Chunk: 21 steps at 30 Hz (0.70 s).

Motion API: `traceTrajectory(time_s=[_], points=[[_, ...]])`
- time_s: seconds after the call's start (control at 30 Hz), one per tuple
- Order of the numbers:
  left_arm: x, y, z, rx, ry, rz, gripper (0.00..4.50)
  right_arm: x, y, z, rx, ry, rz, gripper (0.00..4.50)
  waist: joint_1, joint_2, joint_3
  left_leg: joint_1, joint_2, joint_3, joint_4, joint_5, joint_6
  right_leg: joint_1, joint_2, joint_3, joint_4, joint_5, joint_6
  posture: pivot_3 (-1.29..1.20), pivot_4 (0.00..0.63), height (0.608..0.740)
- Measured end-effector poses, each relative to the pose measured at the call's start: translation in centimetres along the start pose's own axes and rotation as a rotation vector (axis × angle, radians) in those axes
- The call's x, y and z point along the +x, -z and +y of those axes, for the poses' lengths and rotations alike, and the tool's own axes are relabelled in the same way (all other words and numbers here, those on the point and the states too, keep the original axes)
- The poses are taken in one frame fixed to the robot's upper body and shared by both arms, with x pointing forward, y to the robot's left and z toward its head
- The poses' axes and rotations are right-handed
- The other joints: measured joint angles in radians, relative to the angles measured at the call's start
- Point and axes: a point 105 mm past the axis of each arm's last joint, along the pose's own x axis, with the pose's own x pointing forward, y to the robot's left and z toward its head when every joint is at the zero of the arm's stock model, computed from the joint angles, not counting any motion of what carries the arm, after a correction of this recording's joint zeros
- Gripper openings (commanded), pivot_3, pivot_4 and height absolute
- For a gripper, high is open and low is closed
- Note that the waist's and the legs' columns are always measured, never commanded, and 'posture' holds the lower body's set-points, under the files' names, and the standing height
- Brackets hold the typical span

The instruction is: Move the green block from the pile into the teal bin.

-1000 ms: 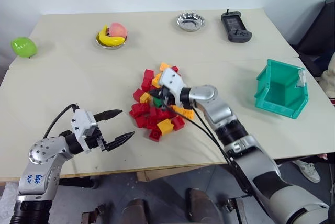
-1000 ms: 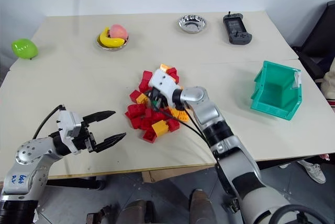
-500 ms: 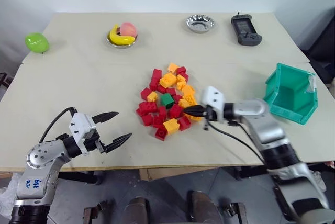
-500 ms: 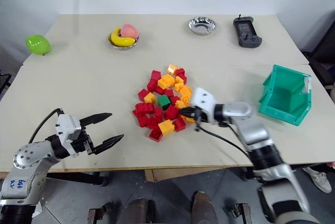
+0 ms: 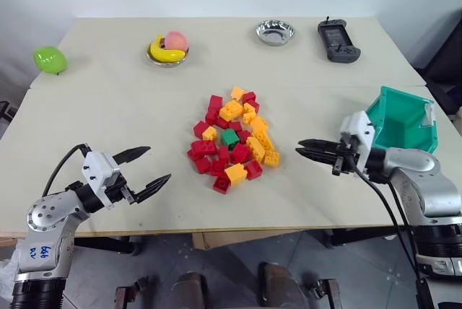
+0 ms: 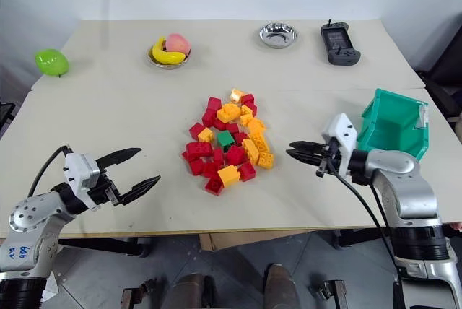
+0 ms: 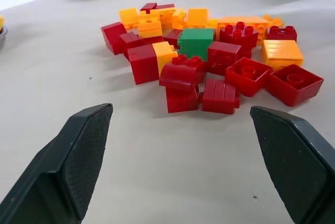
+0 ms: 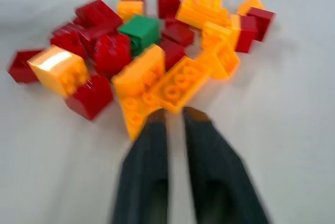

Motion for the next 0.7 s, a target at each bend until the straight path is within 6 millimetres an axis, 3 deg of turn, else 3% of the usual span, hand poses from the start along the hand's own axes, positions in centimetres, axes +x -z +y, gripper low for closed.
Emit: traceTrajectory(time_s=[0.2,0.3,0.47,0.7], points=[[0.1,-0.1,-0.3,-0.035,0.039,-0.005,4.5,6.5,-3.9,1.4,0.064,-0.014,0.009,3.63,0.001,0.0,0.0,-0.001,0.001,0.0,0.0,0.0,0.0,-0.002,0.0,0.0,0.001,0.0,-0.001,0.0,0.15,0.74],[0.2,-0.1,-0.5,-0.041,0.058,0.001,4.5,9.7,-4.6,1.9,0.117,0.011,0.101,4.48,0.002,0.0,0.0,-0.003,0.001,0.0,0.0,0.0,0.0,-0.005,0.0,-0.001,0.002,0.0,-0.001,0.0,0.15,0.74],[0.6,0.0,-0.9,-0.047,0.075,-0.001,4.5,12.8,-2.6,2.1,0.174,0.085,0.268,4.48,0.002,0.0,0.0,-0.008,0.0,0.001,0.0,0.0,0.0,-0.011,0.0,-0.003,0.003,0.001,-0.002,0.0,0.15,0.74],[1.0,-0.2,-1.1,-0.043,0.082,-0.008,4.5,15.0,-3.1,1.8,0.19,0.159,0.281,4.48,-0.01,0.0,0.0,-0.007,0.001,0.004,-0.001,0.0,0.0,-0.013,-0.001,-0.004,0.006,0.001,-0.002,0.0,0.15,0.74]])
